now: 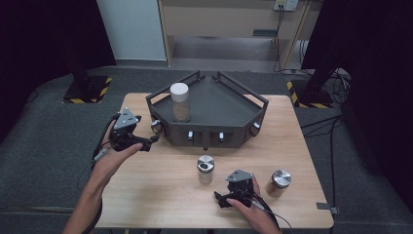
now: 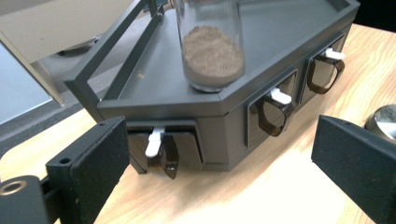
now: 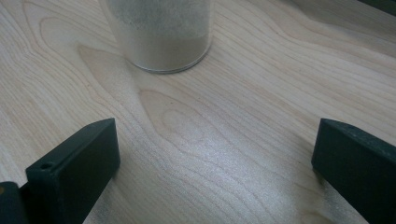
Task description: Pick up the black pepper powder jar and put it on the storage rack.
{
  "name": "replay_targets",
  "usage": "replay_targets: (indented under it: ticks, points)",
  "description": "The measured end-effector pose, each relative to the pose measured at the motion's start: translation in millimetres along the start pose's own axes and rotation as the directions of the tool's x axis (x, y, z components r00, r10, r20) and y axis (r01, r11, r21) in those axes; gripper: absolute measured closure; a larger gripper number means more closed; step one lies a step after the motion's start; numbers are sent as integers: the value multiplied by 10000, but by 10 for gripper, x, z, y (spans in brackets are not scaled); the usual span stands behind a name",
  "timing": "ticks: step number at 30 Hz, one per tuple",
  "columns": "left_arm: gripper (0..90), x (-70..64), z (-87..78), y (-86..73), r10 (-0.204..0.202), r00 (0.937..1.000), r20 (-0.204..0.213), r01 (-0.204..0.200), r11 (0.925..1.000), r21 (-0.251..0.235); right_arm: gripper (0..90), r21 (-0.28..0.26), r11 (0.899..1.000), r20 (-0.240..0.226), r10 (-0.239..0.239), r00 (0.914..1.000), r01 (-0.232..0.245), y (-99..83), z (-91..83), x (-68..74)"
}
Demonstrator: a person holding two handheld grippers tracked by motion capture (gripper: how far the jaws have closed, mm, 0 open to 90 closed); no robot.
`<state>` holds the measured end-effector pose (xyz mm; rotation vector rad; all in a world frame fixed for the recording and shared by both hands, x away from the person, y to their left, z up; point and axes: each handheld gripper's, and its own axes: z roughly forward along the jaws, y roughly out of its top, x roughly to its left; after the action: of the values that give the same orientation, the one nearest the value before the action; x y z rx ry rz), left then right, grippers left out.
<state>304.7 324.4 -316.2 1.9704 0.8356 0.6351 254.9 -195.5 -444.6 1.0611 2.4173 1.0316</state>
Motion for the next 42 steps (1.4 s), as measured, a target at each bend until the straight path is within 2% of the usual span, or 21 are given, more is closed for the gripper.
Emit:
replay_targets:
  ticks: [9, 16, 30, 42]
  points:
    - [30, -91, -34, -123, -81, 10000, -34, 82, 9998, 188, 9, 3, 10000, -5, -2, 10000, 2, 1, 0, -1]
    - [26, -168, -18, -260, -371, 9993, -16, 372, 9983, 455, 9, 2, 10000, -3, -2, 10000, 2, 0, 0, -1]
    - [20, -333, 55, -550, -815, 9960, 369, 784, 9939, 775, 9, 2, 10000, -3, 0, 10000, 0, 0, 0, -1]
    - [14, -465, 102, -727, -871, 9957, 324, 822, 9882, 1289, 9, 3, 10000, -3, 1, 10000, -1, 1, 0, -1]
